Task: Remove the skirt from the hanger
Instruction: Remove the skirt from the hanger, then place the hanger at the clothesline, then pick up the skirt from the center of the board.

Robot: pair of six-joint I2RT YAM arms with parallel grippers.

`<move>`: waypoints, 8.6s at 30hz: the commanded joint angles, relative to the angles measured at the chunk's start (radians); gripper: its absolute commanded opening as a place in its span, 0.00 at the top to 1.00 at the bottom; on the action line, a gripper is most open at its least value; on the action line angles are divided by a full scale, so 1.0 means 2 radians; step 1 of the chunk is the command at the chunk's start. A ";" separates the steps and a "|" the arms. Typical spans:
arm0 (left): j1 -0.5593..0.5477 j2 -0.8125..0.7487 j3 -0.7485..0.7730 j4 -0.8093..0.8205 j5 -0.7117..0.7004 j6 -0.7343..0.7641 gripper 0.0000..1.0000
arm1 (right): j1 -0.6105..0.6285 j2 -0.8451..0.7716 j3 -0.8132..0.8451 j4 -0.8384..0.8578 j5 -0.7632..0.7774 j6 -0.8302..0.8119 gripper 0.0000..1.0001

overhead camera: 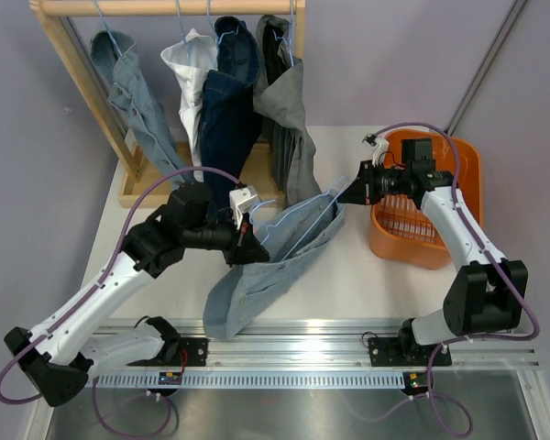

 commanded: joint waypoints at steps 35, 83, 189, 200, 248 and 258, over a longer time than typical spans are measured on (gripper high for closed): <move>-0.002 -0.025 0.091 0.045 -0.125 -0.052 1.00 | -0.053 -0.041 -0.008 -0.023 0.000 -0.168 0.80; 0.103 0.169 0.307 -0.183 -0.265 -0.036 1.00 | 0.064 -0.157 -0.005 -0.144 -0.051 -0.313 0.18; 0.161 0.579 0.731 0.193 -0.314 -0.246 0.97 | 0.136 -0.160 -0.031 -0.066 -0.089 -0.252 0.25; 0.161 0.572 0.728 0.177 -0.307 -0.234 0.88 | 0.136 -0.156 -0.027 -0.066 -0.093 -0.252 0.25; 0.159 0.014 0.208 0.065 -0.310 -0.030 0.01 | 0.143 -0.128 -0.017 -0.378 0.011 -0.640 0.05; 0.160 -0.178 -0.004 0.034 -0.350 -0.107 0.01 | 0.214 -0.152 -0.178 -0.283 0.114 -0.808 0.01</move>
